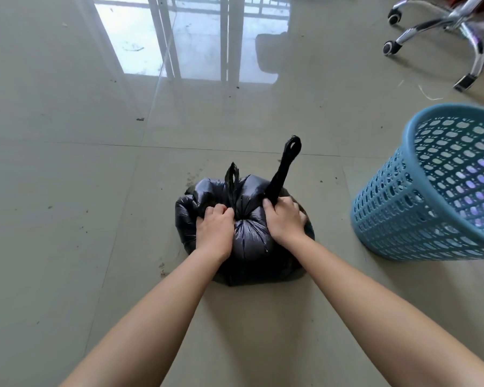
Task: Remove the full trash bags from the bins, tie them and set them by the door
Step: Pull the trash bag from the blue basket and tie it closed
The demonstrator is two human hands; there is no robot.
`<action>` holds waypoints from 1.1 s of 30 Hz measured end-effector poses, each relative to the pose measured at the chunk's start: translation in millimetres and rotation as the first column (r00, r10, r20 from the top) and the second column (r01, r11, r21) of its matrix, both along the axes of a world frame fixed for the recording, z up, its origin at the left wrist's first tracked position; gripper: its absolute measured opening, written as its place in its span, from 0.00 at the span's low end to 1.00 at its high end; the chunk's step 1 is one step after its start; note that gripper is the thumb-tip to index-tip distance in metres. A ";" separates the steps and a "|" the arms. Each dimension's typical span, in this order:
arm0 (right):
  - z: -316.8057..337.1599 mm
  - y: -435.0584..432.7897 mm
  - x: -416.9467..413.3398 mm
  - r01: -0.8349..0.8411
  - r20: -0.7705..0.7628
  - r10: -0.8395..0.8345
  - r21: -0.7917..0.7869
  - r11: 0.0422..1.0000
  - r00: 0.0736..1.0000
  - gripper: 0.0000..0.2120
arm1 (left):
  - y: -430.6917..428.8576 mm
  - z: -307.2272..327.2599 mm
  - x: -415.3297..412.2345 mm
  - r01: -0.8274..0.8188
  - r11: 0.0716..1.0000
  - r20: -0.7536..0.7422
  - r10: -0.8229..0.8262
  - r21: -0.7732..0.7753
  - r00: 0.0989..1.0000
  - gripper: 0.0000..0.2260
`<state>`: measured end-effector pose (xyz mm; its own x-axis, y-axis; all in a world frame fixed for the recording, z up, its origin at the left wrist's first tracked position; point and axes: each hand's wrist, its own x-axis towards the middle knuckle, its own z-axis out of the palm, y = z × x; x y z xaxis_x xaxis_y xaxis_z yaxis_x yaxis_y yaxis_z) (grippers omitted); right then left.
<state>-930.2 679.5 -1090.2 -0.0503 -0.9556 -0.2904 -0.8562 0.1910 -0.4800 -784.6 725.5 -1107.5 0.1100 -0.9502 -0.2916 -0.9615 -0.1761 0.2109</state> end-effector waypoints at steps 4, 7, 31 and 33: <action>19.6 6.9 1.8 -0.001 0.170 -0.010 0.064 0.998 0.985 0.15 | 4.8 14.6 14.2 -0.247 0.963 -0.637 0.257 0.107 0.727 0.11; 37.7 8.0 0.7 -0.051 0.108 0.048 0.025 0.998 0.993 0.14 | 1.9 36.6 22.9 -0.447 0.881 -0.839 0.358 0.158 0.409 0.13; 83.8 2.7 8.8 -0.009 0.583 0.118 -0.186 0.982 0.804 0.16 | -8.0 95.1 35.8 -0.334 0.941 -0.928 0.176 0.061 0.328 0.12; 80.9 6.6 16.7 0.044 0.644 0.096 -0.198 0.979 0.759 0.18 | -6.4 93.2 32.9 -0.316 0.945 -0.921 0.192 0.080 0.340 0.12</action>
<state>-913.5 686.1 -1009.4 0.1089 -0.9924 -0.0581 -0.3292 0.0192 -0.9441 -751.7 719.1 -1014.3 0.0795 -0.9541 -0.2887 -0.0849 -0.2950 0.9517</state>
